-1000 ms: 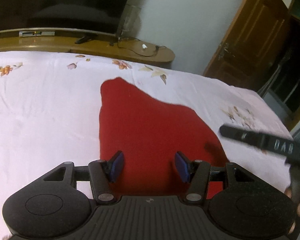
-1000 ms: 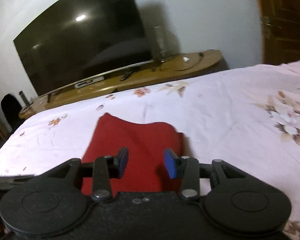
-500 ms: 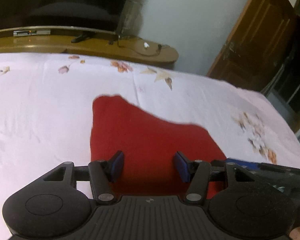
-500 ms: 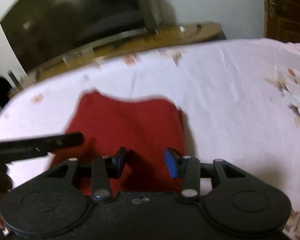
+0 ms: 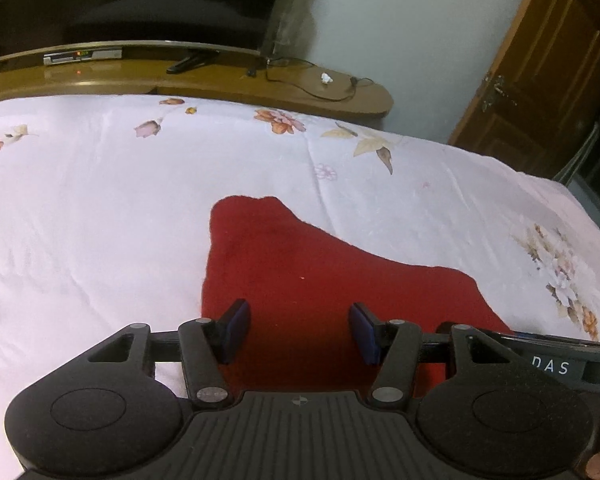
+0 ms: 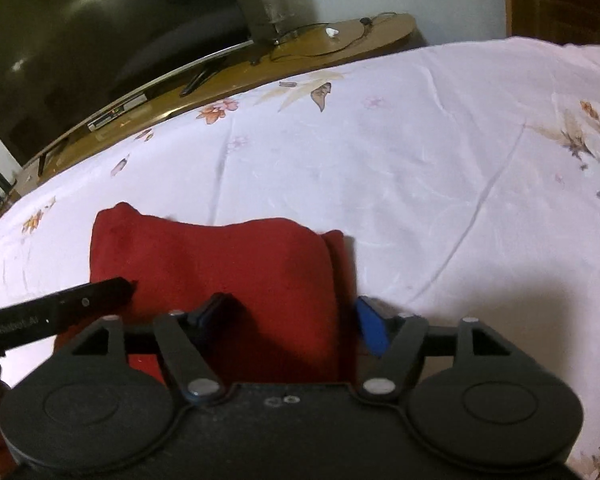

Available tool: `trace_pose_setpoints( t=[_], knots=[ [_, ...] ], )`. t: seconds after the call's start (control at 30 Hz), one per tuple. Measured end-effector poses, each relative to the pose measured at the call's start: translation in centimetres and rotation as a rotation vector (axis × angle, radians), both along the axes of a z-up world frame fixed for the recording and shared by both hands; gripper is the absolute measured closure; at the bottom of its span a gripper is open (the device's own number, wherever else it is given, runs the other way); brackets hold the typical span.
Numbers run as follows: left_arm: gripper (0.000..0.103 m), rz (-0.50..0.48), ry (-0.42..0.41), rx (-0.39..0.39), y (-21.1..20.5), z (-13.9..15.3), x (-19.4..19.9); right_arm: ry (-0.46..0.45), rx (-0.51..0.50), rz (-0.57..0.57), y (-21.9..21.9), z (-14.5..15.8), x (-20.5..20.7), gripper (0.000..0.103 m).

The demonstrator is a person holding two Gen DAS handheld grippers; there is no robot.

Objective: Fold small clothes

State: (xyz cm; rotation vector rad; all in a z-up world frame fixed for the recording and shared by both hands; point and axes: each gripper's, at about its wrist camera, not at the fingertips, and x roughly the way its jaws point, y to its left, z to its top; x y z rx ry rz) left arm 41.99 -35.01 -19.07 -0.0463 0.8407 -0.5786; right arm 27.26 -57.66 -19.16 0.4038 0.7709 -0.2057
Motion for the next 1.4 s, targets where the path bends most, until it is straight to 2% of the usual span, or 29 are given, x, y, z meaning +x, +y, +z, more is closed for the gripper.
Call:
trace_pose_setpoints(
  t=[0.1,0.23,0.4,0.47,0.57,0.63,0.73,0.8,0.9,1.0,1.03,1.1,1.4],
  knots=[
    [0.047,0.007,-0.035,-0.011,1.3,1.3,-1.7,-0.026,-0.015,-0.010,0.4,1.5,-1.2,0.036],
    [0.047,-0.021,-0.045,-0.020,3.4,2.3,-4.7,-0.113,-0.036,0.021,1.4,4.1,-4.8,0.036],
    [0.047,-0.067,0.003,-0.038,5.8,2.1,-9.5,-0.158,-0.017,0.105,3.8,5.6,-9.6,0.049],
    [0.047,-0.084,0.010,-0.033,6.2,1.7,-11.3,-0.144,-0.024,0.141,5.1,5.1,-11.4,0.052],
    [0.046,-0.133,-0.008,0.033,6.0,0.6,-13.4,-0.105,-0.059,0.175,6.9,3.9,-13.2,0.057],
    [0.038,-0.143,0.004,0.054,6.0,-0.2,-14.0,-0.069,-0.055,0.179,7.2,2.7,-13.6,0.058],
    [0.037,-0.145,-0.011,0.079,5.9,-0.9,-14.4,0.018,-0.134,0.167,7.4,0.0,-13.9,0.061],
    [0.037,-0.133,-0.012,0.090,5.7,-0.5,-14.6,0.004,-0.136,0.166,7.3,-0.1,-14.0,0.062],
    [0.037,-0.101,0.007,0.087,5.9,0.0,-14.9,0.012,-0.119,0.153,7.5,0.8,-13.7,0.060],
    [0.036,-0.083,0.017,0.096,6.0,0.4,-15.3,-0.017,-0.070,0.137,7.3,1.5,-14.2,0.054],
    [0.034,-0.080,0.020,0.104,6.0,0.5,-15.1,-0.023,-0.062,0.133,7.2,1.7,-14.5,0.051],
    [0.019,-0.075,0.028,0.109,6.1,0.8,-15.2,-0.036,-0.058,0.128,7.2,2.3,-14.7,0.038],
    [0.019,-0.060,-0.047,0.130,6.1,2.7,-15.9,-0.078,-0.093,0.119,7.1,3.7,-14.6,0.038]
  ],
)
